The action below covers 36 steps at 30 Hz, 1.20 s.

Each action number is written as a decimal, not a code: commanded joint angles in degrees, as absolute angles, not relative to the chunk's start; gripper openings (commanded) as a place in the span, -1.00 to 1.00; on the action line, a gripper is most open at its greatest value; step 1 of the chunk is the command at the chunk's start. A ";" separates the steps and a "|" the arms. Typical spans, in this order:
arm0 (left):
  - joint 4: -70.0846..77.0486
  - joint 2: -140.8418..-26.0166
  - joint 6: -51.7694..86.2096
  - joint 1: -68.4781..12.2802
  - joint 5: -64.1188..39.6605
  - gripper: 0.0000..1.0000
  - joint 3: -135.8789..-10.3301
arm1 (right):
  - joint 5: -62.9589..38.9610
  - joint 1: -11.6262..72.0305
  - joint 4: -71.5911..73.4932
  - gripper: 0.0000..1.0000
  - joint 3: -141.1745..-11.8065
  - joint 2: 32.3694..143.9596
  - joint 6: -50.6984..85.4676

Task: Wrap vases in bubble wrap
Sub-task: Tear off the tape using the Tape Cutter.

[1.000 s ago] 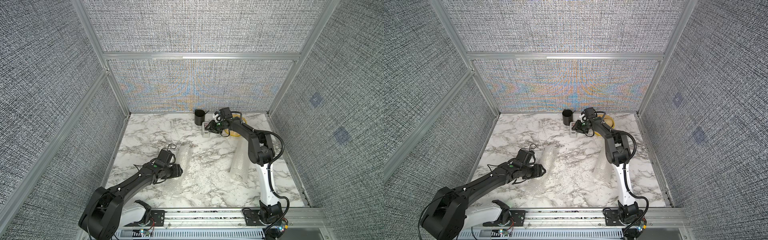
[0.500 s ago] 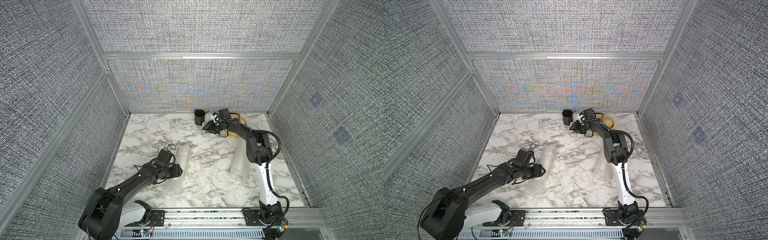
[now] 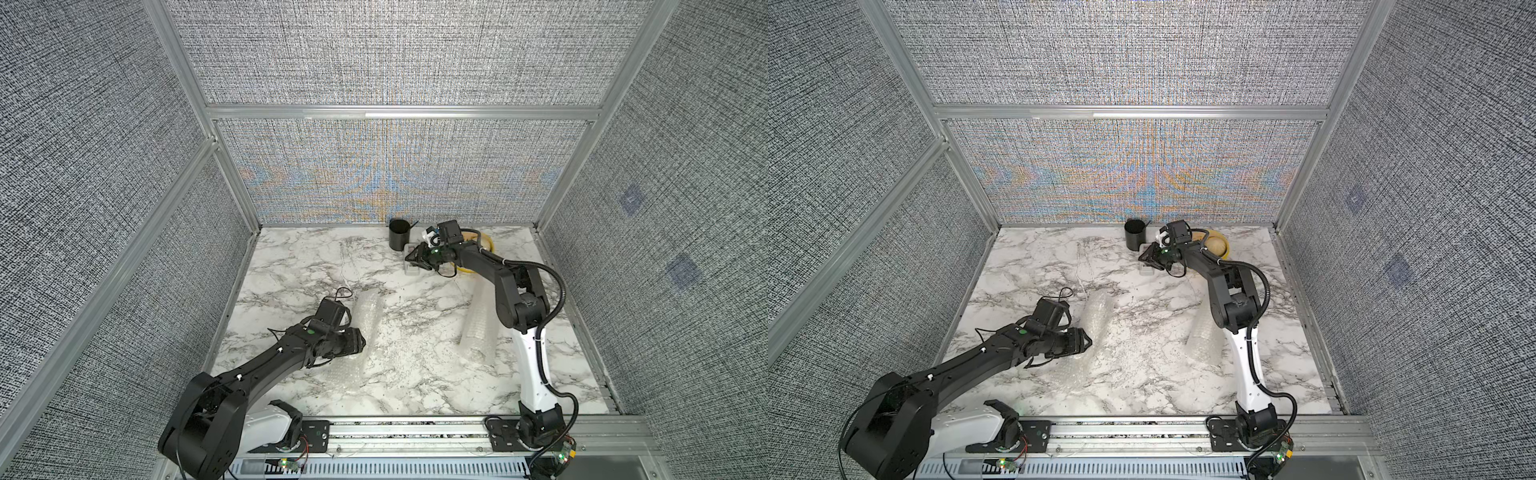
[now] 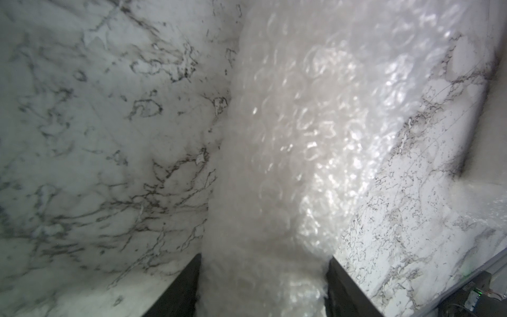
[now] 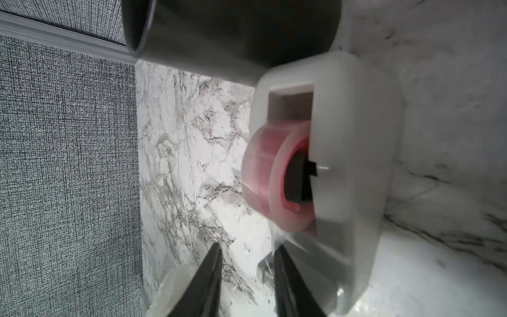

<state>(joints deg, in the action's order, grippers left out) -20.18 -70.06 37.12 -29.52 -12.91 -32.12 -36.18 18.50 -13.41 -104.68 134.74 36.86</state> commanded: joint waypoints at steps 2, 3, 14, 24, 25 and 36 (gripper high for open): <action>-23.99 -70.33 37.35 -29.35 -9.84 0.30 -31.91 | -38.58 18.64 -18.63 -0.37 -105.07 136.51 37.11; -24.06 -70.09 37.40 -29.36 -9.82 0.30 -31.82 | -38.54 18.38 -18.62 -0.38 -104.95 136.58 37.01; -23.56 -70.75 37.49 -29.33 -9.91 0.30 -32.03 | -28.64 18.70 -24.62 -0.42 -105.98 134.11 30.50; -24.09 -70.27 37.52 -29.36 -9.58 0.30 -32.08 | -31.37 19.07 -24.12 -0.48 -108.01 138.02 31.07; -24.21 -70.12 37.53 -29.35 -9.61 0.30 -31.99 | -31.91 18.99 -23.53 -0.49 -107.61 137.87 31.41; -24.06 -70.66 37.53 -29.34 -9.74 0.30 -32.26 | -32.03 18.63 -19.96 -0.92 -105.35 134.12 33.63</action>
